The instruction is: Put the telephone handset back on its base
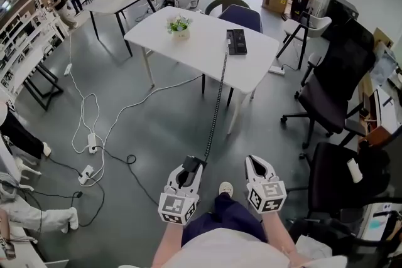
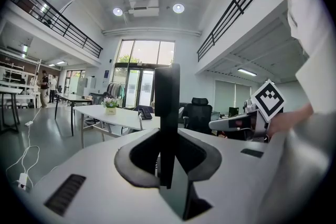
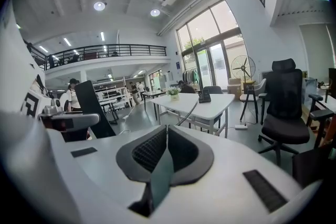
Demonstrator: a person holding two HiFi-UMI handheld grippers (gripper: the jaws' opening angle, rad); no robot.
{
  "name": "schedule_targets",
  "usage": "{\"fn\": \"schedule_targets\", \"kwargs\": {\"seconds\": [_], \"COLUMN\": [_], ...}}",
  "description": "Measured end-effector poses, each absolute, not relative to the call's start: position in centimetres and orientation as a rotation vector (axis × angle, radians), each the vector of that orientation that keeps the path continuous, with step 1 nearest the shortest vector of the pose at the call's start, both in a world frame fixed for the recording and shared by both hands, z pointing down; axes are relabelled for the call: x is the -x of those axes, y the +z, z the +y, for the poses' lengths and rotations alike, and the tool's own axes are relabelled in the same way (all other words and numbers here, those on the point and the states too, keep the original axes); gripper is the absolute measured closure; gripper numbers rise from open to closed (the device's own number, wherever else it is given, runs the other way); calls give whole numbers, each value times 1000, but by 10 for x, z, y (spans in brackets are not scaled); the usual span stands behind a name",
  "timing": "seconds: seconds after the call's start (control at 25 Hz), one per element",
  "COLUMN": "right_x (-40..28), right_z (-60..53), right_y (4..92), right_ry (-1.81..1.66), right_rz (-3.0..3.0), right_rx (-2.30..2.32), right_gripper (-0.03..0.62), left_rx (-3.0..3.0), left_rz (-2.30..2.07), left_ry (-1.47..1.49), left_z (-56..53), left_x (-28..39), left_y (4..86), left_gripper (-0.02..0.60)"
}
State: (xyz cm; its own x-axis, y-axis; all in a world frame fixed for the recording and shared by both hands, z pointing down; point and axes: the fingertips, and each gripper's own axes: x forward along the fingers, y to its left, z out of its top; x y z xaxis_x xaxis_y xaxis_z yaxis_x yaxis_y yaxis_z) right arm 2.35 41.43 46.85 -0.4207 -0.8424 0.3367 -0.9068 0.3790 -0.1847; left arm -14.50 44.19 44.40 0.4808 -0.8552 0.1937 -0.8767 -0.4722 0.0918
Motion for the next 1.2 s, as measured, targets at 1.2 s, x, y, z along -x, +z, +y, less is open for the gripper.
{"fn": "schedule_targets", "kwargs": {"seconds": [1.2], "right_x": [-56], "right_z": [262], "right_y": [486], "right_ry": [544], "right_rz": [-2488], "right_rx": [-1531], "right_gripper": [559], "left_rx": [-2506], "left_rz": [-1539], "left_ry": [181], "left_z": [295], "left_x": [106], "left_y": [459], "left_gripper": [499]}}
